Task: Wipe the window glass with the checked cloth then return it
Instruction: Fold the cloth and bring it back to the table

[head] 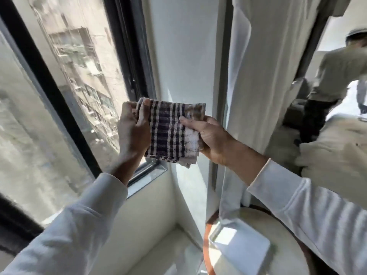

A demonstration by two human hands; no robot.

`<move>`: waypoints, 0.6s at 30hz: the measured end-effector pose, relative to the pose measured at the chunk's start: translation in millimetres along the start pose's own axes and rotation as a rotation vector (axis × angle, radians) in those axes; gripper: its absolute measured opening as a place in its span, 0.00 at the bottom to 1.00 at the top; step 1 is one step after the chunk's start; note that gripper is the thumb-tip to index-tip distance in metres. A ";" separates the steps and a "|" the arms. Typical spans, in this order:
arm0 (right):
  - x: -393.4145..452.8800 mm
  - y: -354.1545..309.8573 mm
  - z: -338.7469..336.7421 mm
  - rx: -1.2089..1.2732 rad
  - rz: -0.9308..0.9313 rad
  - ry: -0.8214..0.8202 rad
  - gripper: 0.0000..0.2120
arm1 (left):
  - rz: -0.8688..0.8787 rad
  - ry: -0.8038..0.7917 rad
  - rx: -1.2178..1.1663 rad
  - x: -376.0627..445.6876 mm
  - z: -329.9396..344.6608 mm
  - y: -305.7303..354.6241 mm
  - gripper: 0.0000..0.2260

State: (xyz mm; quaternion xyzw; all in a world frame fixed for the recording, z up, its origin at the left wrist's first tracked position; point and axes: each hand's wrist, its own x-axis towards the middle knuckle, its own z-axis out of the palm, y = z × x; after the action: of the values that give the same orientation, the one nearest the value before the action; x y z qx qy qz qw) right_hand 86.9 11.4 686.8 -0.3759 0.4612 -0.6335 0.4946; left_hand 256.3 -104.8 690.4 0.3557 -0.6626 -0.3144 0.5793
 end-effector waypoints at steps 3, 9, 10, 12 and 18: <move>-23.4 53.0 -61.6 0.006 0.068 0.171 0.07 | -0.035 -0.104 0.047 -47.5 47.7 -39.3 0.10; -54.9 181.6 -180.6 0.010 0.228 0.435 0.03 | -0.260 -0.327 0.165 -160.4 146.9 -150.2 0.14; -59.0 204.5 -199.8 0.008 0.261 0.467 0.03 | -0.298 -0.367 0.164 -181.3 162.4 -170.2 0.14; -67.3 250.0 -237.8 -0.009 0.324 0.522 0.05 | -0.368 -0.448 0.202 -219.9 193.7 -210.4 0.16; -93.4 410.2 -353.7 -0.075 0.536 0.713 0.07 | -0.449 -0.694 0.371 -318.8 290.5 -336.8 0.21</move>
State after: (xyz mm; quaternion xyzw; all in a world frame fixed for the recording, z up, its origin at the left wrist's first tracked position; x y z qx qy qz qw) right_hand -106.8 142.6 189.4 -0.0190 0.7067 -0.5557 0.4374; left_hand 28.5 -22.0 199.7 0.4621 -0.7692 -0.4088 0.1665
